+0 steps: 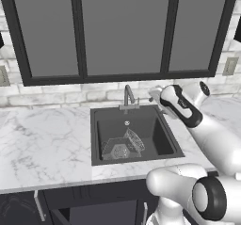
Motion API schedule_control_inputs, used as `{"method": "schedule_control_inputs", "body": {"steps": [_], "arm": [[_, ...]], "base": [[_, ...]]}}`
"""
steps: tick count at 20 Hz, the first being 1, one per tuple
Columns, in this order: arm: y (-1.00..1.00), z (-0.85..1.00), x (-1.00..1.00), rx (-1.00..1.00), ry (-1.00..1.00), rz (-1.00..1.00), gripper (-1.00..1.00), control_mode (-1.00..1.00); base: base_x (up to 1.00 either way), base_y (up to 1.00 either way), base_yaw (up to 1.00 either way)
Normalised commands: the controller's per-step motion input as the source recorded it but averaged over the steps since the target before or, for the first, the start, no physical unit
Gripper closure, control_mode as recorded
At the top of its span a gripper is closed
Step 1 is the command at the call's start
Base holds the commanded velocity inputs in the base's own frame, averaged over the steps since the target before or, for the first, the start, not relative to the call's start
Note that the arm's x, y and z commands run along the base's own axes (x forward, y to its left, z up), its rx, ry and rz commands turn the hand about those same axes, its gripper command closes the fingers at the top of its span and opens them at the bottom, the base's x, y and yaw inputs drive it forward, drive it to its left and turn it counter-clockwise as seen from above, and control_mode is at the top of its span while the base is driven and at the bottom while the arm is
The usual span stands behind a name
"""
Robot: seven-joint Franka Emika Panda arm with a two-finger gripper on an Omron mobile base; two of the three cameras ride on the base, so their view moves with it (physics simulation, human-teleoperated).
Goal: Pick the colander and strainer and place them in the sink. Then turn on the water.
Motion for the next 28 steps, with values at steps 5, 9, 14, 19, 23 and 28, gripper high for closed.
{"method": "schedule_control_inputs", "body": {"steps": [5, 9, 14, 19, 23, 28], "arm": [[-0.16, 0.47, -0.14, -0.18, -0.24, 0.21, -1.0, -1.0], [-0.18, 0.22, -0.27, -0.19, -0.27, 0.22, -1.0, -1.0], [-0.23, 0.04, -0.36, -0.19, -0.3, 0.24, -1.0, -1.0], [-0.08, 0.02, -0.07, -0.16, -0.25, 0.25, -1.0, -1.0], [0.0, 0.03, 0.1, -0.15, -0.21, 0.19, -1.0, -1.0], [0.0, 0.0, 0.1, -0.14, -0.17, 0.15, -1.0, -1.0]], "base": [[0.0, 0.0, 0.0], [0.0, 0.0, 0.0], [0.0, 0.0, 0.0], [0.0, 0.0, 0.0], [0.0, 0.0, 0.0], [0.0, 0.0, 0.0]]}}
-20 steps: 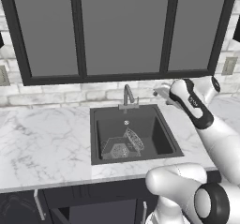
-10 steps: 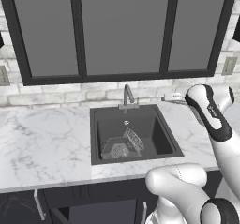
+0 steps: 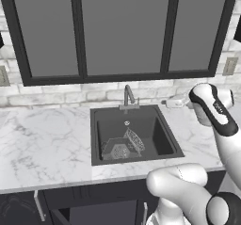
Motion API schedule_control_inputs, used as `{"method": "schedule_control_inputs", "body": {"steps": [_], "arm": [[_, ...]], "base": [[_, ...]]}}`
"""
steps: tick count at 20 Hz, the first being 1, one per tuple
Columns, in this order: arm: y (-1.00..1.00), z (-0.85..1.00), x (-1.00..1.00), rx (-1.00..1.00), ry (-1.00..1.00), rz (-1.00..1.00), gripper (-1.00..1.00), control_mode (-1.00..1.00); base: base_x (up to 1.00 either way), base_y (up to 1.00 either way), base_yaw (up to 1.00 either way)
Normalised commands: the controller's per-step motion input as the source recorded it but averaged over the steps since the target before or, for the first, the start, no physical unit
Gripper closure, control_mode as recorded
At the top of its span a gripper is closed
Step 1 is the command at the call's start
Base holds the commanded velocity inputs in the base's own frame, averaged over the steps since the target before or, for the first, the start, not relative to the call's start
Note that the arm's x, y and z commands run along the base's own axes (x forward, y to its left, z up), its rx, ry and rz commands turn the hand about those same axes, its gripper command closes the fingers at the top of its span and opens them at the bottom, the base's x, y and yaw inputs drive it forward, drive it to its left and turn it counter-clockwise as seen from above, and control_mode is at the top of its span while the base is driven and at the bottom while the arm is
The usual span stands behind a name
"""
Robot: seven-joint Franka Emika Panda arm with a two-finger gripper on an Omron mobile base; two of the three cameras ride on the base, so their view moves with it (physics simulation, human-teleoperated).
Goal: Pick the colander and strainer and place them in the sink. Then turn on the water.
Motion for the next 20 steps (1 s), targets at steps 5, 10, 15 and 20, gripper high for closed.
{"method": "schedule_control_inputs", "body": {"steps": [5, 10, 15, 20], "arm": [[0.01, -0.06, 0.19, -0.11, -0.09, 0.13, -1.0, -1.0], [0.09, -0.03, 0.14, -0.11, -0.1, 0.04, -1.0, -1.0], [0.02, -0.1, 0.02, -0.02, -0.1, 0.0, -1.0, -1.0], [0.12, -0.18, 0.02, 0.04, -0.06, -0.01, -1.0, -1.0]], "base": [[0.0, 0.0, 0.0], [0.0, 0.0, 0.0], [0.0, 0.0, 0.0], [0.0, 0.0, 0.0]]}}
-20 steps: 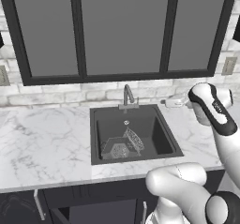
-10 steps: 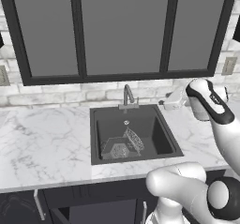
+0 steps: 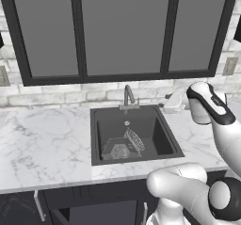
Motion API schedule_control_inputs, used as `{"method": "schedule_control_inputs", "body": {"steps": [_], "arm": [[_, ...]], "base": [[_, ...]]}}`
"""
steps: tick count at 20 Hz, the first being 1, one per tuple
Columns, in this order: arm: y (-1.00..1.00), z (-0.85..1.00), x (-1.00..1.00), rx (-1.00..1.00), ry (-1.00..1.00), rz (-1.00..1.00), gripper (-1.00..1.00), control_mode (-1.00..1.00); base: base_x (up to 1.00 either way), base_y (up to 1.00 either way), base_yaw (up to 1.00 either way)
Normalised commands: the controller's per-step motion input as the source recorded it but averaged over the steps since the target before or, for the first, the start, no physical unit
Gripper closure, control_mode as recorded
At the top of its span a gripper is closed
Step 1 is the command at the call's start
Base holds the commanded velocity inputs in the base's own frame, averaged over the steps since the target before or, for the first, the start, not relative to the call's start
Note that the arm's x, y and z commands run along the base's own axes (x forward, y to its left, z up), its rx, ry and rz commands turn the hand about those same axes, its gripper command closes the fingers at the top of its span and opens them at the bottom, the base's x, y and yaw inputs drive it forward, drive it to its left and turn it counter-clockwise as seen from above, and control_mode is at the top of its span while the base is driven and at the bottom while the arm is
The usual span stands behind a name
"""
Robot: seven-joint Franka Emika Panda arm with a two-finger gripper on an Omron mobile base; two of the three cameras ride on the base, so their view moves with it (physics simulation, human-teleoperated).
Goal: Pick the colander and strainer and place them in the sink. Then turn on the water.
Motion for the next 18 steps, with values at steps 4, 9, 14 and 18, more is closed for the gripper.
{"method": "schedule_control_inputs", "body": {"steps": [4, 9, 14, 18], "arm": [[0.18, -0.07, 0.08, 0.06, -0.03, -0.04, -1.0, -1.0], [0.01, -0.01, 0.12, 0.05, -0.03, -0.02, -1.0, -1.0], [-0.05, -0.04, 0.12, 0.06, -0.06, 0.0, -1.0, -1.0], [0.0, -0.11, 0.19, 0.01, -0.09, 0.01, -1.0, -1.0]], "base": [[0.0, 0.0, 0.0], [0.0, 0.0, 0.0], [0.0, 0.0, 0.0], [0.0, 0.0, 0.0]]}}
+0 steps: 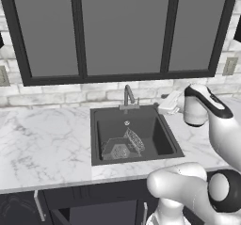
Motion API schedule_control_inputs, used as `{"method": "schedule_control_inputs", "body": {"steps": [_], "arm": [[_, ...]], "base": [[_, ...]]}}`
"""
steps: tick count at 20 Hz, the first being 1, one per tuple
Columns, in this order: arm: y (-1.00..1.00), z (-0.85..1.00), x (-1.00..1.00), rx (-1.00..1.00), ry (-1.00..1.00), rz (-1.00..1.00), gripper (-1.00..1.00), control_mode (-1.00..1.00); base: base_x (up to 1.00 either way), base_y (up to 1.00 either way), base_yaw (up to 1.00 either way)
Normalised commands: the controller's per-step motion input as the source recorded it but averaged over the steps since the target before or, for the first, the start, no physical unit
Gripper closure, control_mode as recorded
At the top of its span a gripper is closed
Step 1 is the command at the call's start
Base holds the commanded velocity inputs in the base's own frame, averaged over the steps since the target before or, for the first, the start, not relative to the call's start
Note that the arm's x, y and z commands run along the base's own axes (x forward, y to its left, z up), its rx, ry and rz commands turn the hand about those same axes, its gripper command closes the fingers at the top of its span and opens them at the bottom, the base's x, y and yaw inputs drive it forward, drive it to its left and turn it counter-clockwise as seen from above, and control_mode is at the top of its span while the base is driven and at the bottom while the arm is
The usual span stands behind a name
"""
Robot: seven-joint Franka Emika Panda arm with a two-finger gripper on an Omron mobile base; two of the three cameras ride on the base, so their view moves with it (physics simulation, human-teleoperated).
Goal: Pick the colander and strainer and place them in the sink. Then turn on the water.
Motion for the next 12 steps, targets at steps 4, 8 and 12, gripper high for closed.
{"method": "schedule_control_inputs", "body": {"steps": [4, 8, 12], "arm": [[0.0, -0.02, 0.29, 0.0, -0.11, 0.03, -1.0, -1.0], [-0.01, 0.0, 0.33, 0.0, -0.02, 0.02, -1.0, -1.0], [-0.06, 0.0, 0.25, 0.0, 0.02, 0.01, -1.0, -1.0]], "base": [[0.0, 0.0, 0.0], [0.0, 0.0, 0.0], [0.0, 0.0, 0.0]]}}
